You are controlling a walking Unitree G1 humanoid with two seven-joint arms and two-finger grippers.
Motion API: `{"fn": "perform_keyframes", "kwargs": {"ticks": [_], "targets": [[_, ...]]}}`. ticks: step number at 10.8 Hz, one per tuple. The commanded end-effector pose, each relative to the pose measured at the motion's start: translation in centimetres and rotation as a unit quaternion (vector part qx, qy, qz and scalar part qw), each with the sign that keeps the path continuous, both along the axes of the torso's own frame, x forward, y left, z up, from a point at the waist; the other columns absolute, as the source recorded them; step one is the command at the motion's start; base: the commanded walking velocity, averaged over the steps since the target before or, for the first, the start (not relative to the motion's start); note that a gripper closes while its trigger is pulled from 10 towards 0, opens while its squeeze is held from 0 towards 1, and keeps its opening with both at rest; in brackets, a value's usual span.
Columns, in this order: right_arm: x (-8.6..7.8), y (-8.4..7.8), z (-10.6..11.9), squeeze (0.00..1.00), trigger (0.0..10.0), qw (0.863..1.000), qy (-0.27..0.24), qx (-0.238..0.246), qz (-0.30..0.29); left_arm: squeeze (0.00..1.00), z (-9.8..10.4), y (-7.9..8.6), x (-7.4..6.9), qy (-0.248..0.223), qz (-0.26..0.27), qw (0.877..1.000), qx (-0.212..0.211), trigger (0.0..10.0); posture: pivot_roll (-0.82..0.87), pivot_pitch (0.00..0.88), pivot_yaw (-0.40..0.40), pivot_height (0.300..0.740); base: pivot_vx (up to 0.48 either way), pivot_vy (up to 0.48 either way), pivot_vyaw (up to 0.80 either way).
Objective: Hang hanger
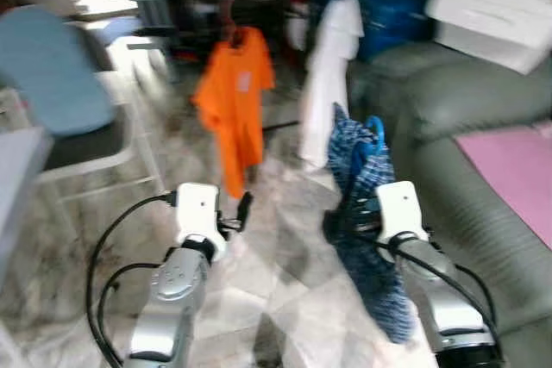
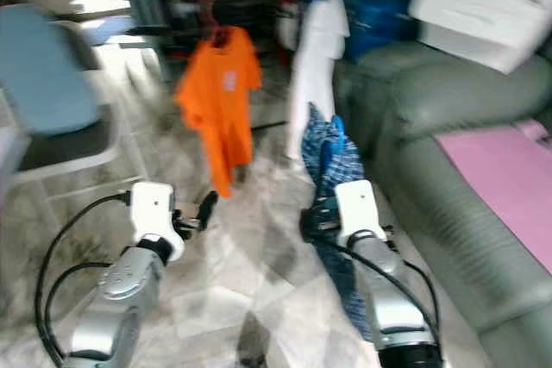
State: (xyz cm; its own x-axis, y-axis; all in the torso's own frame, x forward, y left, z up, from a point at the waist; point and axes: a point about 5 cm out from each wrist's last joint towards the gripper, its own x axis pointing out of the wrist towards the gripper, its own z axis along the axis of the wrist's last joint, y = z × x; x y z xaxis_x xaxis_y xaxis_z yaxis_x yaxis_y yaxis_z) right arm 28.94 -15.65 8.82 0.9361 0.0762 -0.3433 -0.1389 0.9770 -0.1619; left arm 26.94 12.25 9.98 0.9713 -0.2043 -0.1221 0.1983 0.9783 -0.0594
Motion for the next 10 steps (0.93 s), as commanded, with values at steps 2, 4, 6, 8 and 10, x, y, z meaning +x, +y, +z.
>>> {"fn": "perform_keyframes", "kwargs": {"ticks": [2, 4, 6, 8, 10], "targets": [[0.01, -0.41, 0.73, 0.0, 10.0, 1.0, -0.018, -0.004, 0.001, 0.0, 0.07, -0.68, -0.05, -0.001, -0.014, 1.0, -0.007, 10.0, -0.16, 0.063, 0.065, 0.74, 0.0, -0.48, 0.5], [0.04, -0.33, 0.71, 0.0, 10.0, 1.0, -0.016, -0.003, 0.004, 0.0, 0.04, -0.72, -0.06, -0.001, -0.014, 1.0, -0.008, 10.0, -0.16, 0.064, 0.063, 0.74, 0.0, -0.48, 0.0], [0.03, -0.1, 0.68, 0.0, 10.0, 1.0, -0.014, -0.005, 0.016, 0.0, -0.04, -0.85, -0.08, 0.0, -0.015, 1.0, -0.008, 10.0, -0.16, 0.061, 0.061, 0.74, 0.0, -0.48, 0.0], [0.04, 0.14, 0.78, 0.0, 10.0, 0.999, -0.019, -0.008, 0.027, 0.0, -0.11, -1.0, -0.07, 0.0, -0.019, 1.0, -0.007, 10.0, -0.16, 0.053, 0.061, 0.74, 0.0, -0.424, 0.8], [0.0, 0.33, 0.76, 0.0, 10.0, 0.999, -0.018, -0.006, 0.037, 0.0, -0.12, -1.13, 0.01, -0.001, -0.017, 1.0, -0.005, 10.0, -0.16, 0.049, 0.059, 0.74, 0.0, -0.148, 0.8]]}}
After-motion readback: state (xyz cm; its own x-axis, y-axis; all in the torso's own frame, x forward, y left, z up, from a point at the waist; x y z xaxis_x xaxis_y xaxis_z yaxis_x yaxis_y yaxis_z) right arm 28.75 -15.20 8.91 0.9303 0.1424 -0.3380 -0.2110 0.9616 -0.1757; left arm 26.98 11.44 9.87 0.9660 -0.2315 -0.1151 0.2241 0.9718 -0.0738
